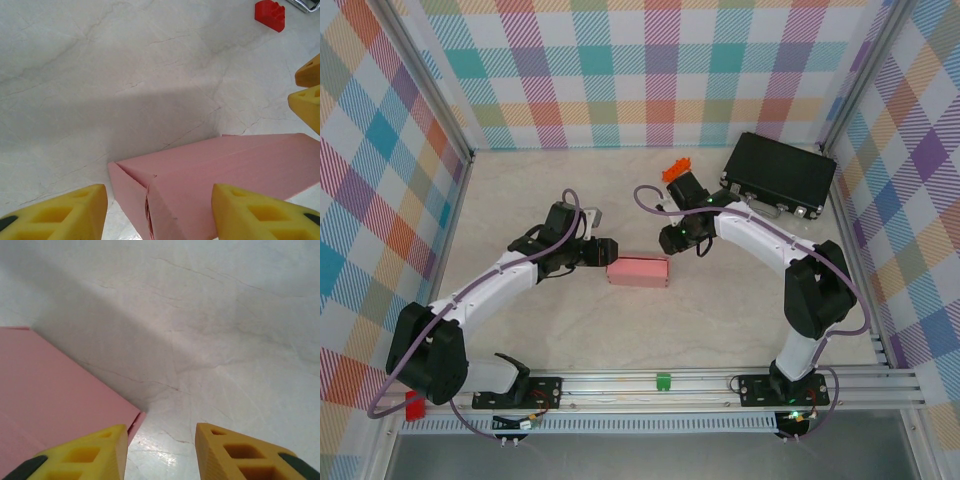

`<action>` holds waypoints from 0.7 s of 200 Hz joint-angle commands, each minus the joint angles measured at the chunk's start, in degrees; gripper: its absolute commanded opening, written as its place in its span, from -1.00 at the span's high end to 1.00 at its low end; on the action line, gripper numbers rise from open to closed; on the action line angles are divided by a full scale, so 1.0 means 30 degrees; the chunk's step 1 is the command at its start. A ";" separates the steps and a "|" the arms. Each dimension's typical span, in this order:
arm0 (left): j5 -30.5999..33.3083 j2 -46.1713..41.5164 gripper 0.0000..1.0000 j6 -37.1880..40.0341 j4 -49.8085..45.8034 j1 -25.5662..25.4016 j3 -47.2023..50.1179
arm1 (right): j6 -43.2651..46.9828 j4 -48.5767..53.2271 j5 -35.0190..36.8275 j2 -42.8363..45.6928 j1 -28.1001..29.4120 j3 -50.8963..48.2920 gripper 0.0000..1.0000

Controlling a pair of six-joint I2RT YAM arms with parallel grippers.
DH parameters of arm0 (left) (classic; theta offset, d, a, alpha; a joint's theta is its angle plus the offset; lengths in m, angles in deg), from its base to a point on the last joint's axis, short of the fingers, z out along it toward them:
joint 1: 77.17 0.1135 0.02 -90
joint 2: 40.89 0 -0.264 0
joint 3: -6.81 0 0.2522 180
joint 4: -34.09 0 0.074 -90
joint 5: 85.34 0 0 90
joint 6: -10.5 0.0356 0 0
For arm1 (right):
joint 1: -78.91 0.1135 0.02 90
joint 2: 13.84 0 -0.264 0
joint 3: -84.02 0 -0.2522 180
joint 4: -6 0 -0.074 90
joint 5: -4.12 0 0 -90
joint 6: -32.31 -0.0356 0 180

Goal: Fold the paper box

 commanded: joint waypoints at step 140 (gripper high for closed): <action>-0.0544 0.1013 -0.10 0.0497 0.0235 -0.0054 0.0211 | 1.5274 -0.1952 -0.7871 0.5484 0.0184 -0.3993 -0.52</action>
